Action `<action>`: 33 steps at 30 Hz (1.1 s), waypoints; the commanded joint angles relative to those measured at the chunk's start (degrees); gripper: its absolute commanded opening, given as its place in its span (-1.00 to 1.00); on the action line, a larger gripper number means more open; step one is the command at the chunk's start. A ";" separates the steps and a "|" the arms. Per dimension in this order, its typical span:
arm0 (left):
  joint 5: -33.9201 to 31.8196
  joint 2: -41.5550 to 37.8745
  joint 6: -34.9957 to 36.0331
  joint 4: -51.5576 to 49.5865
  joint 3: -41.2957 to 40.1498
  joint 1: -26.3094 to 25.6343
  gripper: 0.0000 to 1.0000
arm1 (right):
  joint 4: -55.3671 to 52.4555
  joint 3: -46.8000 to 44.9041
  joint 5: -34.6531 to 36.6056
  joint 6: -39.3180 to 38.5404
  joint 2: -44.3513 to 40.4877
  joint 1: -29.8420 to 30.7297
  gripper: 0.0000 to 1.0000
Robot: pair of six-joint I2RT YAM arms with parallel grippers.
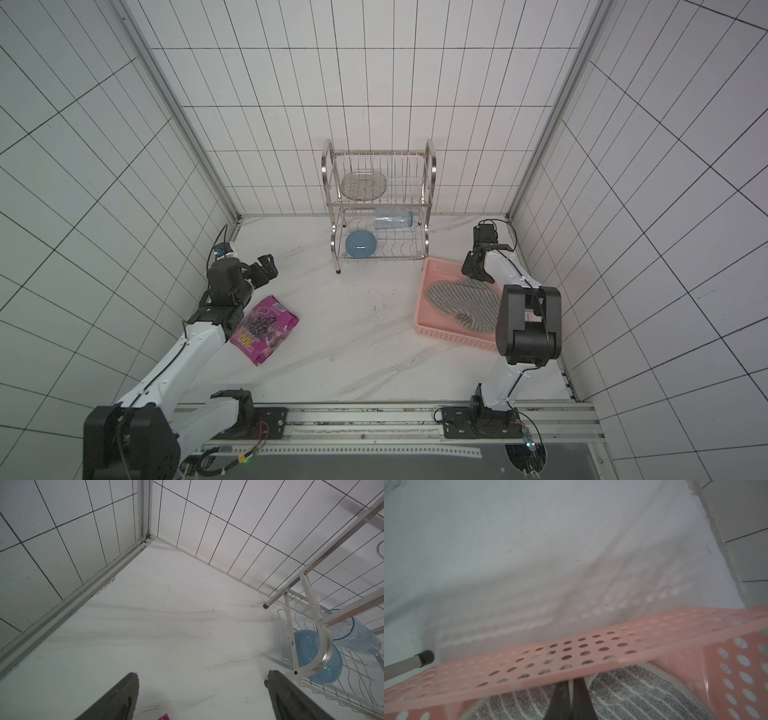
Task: Fold the square dishcloth
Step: Pick up the cleaning item from the bin.
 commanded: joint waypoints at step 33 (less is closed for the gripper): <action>10.54 -7.50 -5.37 -8.85 10.43 0.05 0.97 | -29.86 31.99 10.73 -5.21 -23.47 31.34 -1.00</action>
